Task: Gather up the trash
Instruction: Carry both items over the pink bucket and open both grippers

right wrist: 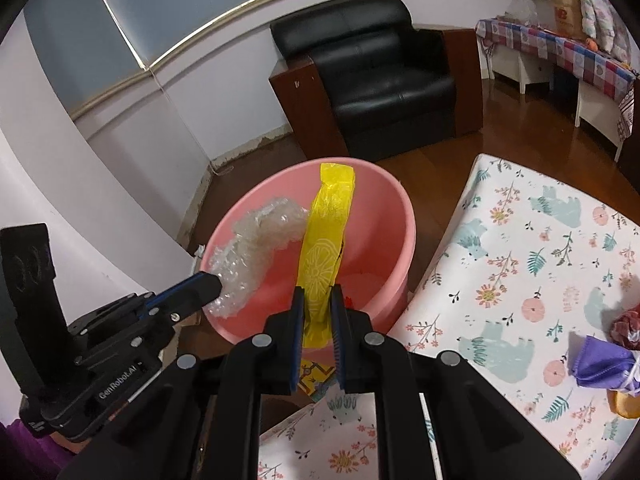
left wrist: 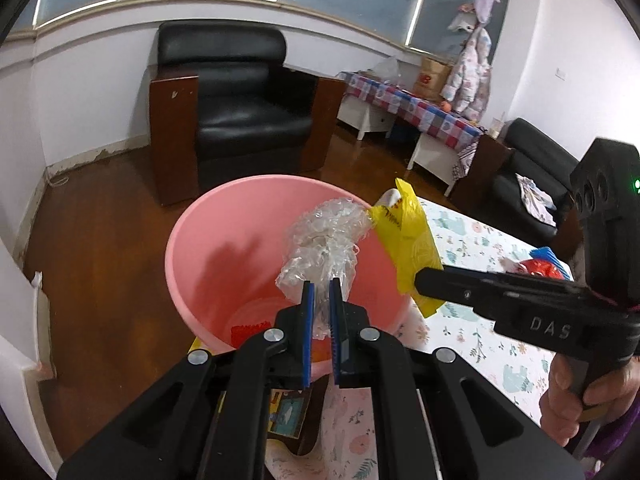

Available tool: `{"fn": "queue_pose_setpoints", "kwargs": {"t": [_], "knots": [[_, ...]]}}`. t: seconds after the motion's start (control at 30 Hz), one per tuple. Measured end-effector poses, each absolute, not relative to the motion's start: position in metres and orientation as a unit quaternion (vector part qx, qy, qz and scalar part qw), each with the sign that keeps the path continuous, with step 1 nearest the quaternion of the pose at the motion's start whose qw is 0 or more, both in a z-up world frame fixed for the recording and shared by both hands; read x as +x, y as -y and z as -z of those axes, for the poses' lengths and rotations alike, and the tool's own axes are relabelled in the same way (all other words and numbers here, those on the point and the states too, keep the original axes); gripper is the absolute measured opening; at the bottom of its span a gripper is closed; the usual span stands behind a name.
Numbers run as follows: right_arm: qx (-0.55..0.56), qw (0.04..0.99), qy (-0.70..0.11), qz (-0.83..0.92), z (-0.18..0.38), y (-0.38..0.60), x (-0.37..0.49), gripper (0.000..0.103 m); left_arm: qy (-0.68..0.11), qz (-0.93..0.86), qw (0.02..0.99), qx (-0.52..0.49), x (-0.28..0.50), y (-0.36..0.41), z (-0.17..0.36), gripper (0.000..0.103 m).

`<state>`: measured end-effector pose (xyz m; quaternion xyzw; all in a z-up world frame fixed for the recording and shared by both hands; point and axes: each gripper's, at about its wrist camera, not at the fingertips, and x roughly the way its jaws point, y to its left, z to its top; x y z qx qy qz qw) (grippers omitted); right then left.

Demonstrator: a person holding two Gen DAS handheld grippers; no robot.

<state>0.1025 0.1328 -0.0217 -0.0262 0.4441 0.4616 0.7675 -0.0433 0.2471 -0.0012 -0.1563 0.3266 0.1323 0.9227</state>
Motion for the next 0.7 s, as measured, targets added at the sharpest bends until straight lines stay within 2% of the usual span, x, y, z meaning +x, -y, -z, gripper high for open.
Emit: {"fn": "queue_pose_setpoints", "kwargs": {"t": [0.13,0.23,0.3,0.37,0.47,0.53,0.7], "knots": [[-0.024,0.768,-0.448,-0.458,0.028,-0.138,0.107,0.014,-0.332,-0.143,0.919,-0.158,-0.038,-0.251,0.004,0.007],[-0.018,0.768,-0.452,-0.454,0.032,-0.14,0.11,0.021,-0.335,-0.151,0.916,-0.164,-0.035,-0.252,0.005,0.017],[-0.014,0.768,-0.453,-0.453,0.033,-0.139,0.113,0.025,-0.334,-0.153,0.915,-0.165,-0.035,-0.253,0.005,0.031],[-0.01,0.768,-0.453,-0.453,0.034,-0.139,0.114,0.027,-0.331,-0.155,0.916,-0.164,-0.035,-0.254,0.004,0.035],[-0.005,0.768,-0.453,-0.452,0.034,-0.136,0.116,0.031,-0.331,-0.153,0.917,-0.165,-0.034,-0.253,0.003,0.036],[0.0,0.77,-0.45,-0.452,0.033,-0.133,0.114,0.039,-0.33,-0.151,0.917,-0.163,-0.035,-0.252,0.003,0.036],[0.004,0.775,-0.442,-0.452,0.026,-0.126,0.11,0.042,-0.33,-0.146,0.919,-0.159,-0.035,-0.248,0.001,0.036]]}}
